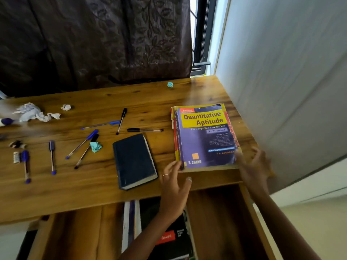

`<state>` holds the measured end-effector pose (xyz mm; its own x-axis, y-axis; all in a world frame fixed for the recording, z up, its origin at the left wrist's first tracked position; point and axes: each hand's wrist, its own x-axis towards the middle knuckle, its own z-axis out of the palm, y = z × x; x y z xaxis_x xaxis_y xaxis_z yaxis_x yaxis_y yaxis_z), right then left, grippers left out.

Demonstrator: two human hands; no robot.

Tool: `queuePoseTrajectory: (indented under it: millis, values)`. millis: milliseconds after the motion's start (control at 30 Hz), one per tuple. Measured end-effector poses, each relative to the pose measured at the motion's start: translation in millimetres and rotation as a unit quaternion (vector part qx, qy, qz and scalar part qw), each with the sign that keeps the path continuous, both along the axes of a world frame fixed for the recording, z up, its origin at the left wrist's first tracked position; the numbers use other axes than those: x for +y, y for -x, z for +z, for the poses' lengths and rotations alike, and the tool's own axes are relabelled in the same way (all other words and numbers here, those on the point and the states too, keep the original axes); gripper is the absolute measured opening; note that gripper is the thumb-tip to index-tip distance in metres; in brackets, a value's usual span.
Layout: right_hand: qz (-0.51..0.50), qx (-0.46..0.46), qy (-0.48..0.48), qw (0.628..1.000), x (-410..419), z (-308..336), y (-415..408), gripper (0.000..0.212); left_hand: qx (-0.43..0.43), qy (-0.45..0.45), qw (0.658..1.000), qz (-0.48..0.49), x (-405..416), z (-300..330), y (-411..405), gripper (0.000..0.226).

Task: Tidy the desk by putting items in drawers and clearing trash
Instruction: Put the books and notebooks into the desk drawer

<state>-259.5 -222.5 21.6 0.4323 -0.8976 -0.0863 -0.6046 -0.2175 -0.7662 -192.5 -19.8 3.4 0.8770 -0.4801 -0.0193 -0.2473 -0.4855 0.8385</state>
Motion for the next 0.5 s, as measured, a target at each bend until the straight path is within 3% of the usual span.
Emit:
queuePoseTrajectory:
  millis: [100,133,200,333,367,467,500]
  values:
    - [-0.068,-0.104,0.028,0.992,61.9,0.9,29.5,0.016,-0.048,0.034,0.998,0.016,46.0,-18.4,19.5,0.034]
    - [-0.038,-0.091,-0.015,0.995,83.1,-4.9,39.2,0.004,-0.066,0.031,0.996,0.042,64.0,-31.1,22.9,0.027]
    - [0.055,-0.017,-0.156,0.986,119.4,-22.0,50.0,0.012,-0.075,0.005,0.989,0.125,96.3,-52.9,28.2,0.017]
    - [0.170,0.088,-0.348,0.918,161.3,-47.9,45.0,0.005,0.115,-0.101,0.940,0.306,143.0,-90.5,25.5,0.035]
    - [0.176,0.091,-0.360,0.912,163.2,-56.4,41.5,0.010,0.153,-0.098,0.932,0.313,146.4,-95.1,24.4,0.041]
    - [0.221,0.105,-0.357,0.902,151.8,-106.4,39.1,0.059,0.186,-0.048,0.935,0.299,145.4,-96.6,25.0,0.053]
    - [0.236,0.110,-0.353,0.899,151.6,-112.4,37.8,0.065,0.189,-0.049,0.933,0.301,144.2,-95.1,25.2,0.056]
